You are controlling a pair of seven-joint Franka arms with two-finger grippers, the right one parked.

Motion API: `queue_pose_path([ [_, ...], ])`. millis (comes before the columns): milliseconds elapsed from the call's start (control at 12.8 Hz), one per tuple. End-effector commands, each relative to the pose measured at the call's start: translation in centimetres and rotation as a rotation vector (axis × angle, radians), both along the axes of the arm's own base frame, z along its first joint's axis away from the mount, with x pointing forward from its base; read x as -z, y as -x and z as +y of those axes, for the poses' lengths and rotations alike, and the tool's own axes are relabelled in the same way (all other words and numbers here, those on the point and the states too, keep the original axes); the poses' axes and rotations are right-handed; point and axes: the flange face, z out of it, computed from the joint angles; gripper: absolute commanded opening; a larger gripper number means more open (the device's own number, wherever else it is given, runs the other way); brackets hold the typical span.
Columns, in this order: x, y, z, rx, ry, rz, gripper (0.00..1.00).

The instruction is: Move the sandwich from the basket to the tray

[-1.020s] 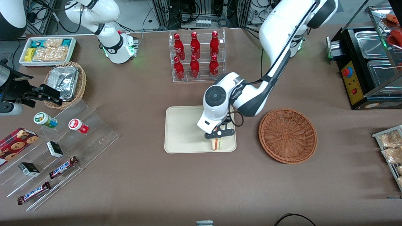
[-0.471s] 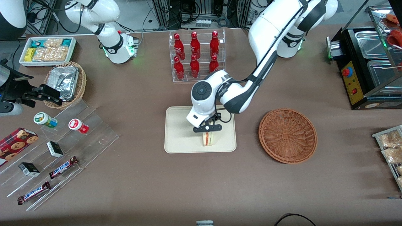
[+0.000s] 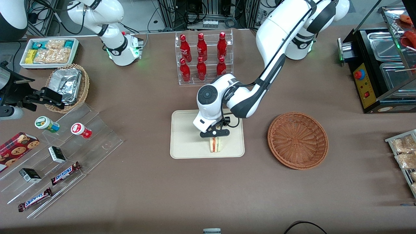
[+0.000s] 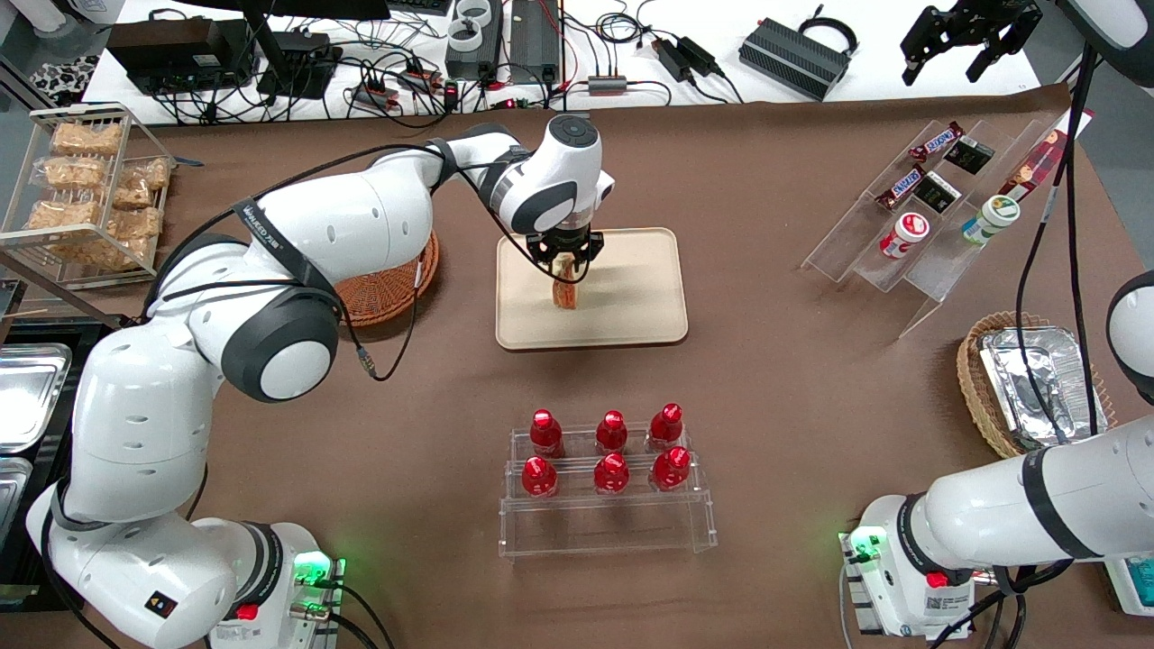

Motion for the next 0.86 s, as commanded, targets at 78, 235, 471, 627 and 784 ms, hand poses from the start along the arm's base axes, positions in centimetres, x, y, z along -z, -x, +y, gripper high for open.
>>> queue_pose_path([
  [78,-7.9,-2.1,2.9,-0.116,-0.023,-0.051,0.99],
  [235,-12.7,-4.1,7.5,-0.184,-0.056,-0.049,0.99],
  [471,-18.7,-6.9,16.3,-0.259,-0.085,-0.008,0.99],
  [627,-22.1,-7.5,21.4,-0.223,-0.087,0.037,0.99],
  [784,-25.6,-7.8,26.4,-0.216,-0.088,0.051,0.99],
])
